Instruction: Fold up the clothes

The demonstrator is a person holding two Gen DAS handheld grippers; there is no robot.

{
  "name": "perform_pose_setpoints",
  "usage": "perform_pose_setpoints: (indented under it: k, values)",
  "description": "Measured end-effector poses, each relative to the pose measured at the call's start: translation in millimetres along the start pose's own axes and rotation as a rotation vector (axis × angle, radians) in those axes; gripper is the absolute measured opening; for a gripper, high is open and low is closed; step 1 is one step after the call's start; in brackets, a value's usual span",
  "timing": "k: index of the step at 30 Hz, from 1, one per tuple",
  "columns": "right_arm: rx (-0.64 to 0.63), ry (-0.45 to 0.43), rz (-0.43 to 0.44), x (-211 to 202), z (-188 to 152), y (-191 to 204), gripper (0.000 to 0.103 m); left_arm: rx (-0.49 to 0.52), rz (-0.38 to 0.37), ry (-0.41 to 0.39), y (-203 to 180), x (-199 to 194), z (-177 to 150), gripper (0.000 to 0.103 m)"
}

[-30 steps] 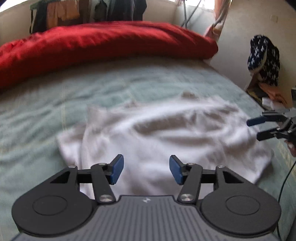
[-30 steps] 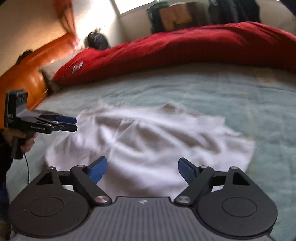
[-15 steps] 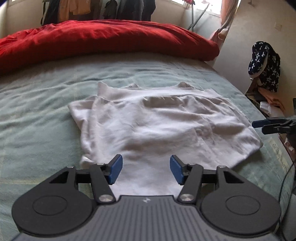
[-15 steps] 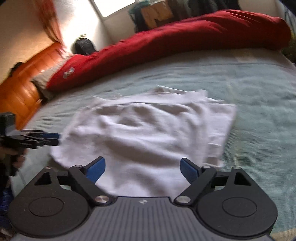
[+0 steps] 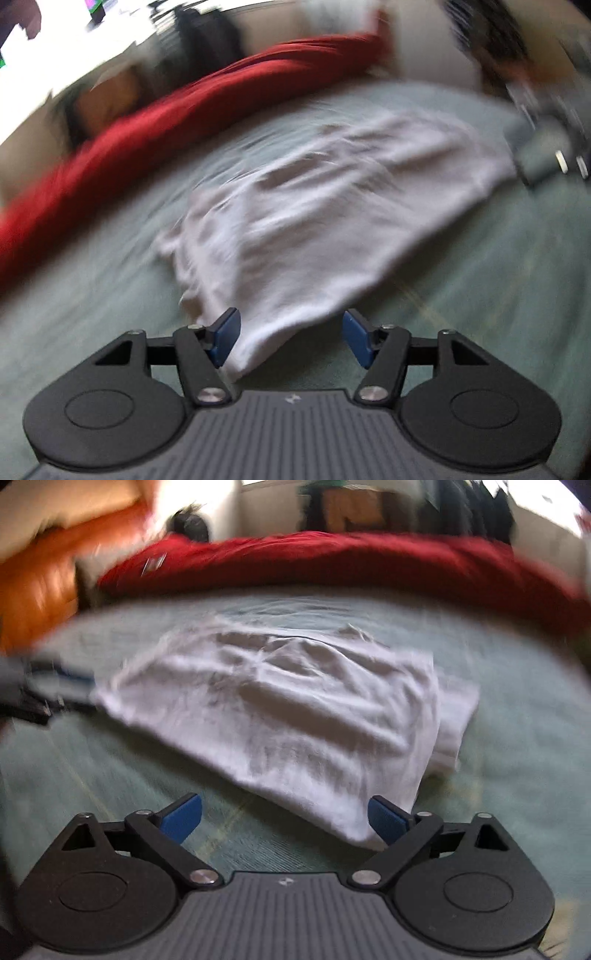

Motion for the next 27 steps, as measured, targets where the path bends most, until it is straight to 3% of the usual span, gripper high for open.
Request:
perform_pose_setpoints:
  k: [3,10,16,21,24,27]
  values:
    - [-0.123,0.019,-0.029,2,2,19,0.102,0.123,0.019,0.006,-18,5,0,0.065]
    - [-0.312,0.053,-0.122,24,5,46,0.103,0.322,0.197,0.05,-20,26,-4,0.065]
    - [-0.449,0.057,-0.152,57,20,67,0.103,0.465,0.245,0.016,-41,48,14,0.064]
    - [-0.537,0.037,-0.175,83,44,86,0.103,0.533,0.26,-0.021,-59,68,40,0.064]
    - [-0.609,0.023,-0.199,98,56,98,0.103,0.56,0.266,-0.04,-58,72,40,0.065]
    - [-0.652,0.017,-0.278,91,50,84,0.103,0.587,0.309,-0.035,-47,69,26,0.065]
Point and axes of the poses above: each gripper's, at about its wrist camera, not at the fingertips, and x roughly the way its jaws point, y to its left, z to its top, the point moved 6 cm from there along x, roughly the way its jaws point
